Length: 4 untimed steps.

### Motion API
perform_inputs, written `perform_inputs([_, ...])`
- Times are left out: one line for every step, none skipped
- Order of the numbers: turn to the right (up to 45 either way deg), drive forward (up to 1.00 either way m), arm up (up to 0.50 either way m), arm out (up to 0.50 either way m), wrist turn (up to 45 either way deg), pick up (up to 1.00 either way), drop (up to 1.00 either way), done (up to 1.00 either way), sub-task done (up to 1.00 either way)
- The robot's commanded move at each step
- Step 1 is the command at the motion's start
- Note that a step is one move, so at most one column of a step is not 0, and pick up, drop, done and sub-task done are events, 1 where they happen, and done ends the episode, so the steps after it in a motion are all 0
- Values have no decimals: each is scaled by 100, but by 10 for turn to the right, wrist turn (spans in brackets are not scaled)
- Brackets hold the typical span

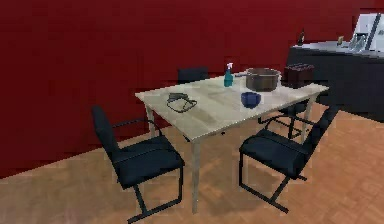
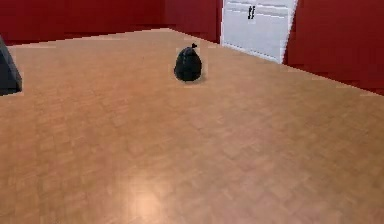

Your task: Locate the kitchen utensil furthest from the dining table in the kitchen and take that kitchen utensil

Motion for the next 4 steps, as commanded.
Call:
perform_inputs([-90, 0, 0, 0, 0, 0, 0, 0, 0])
perform_inputs([0, 25, 0, 0, 0, 0, 0, 0, 0])
perform_inputs([450, 0, 0, 0, 0, 0, 0, 0, 0])
perform_inputs([60, 0, 0, 0, 0, 0, 0, 0, 0])
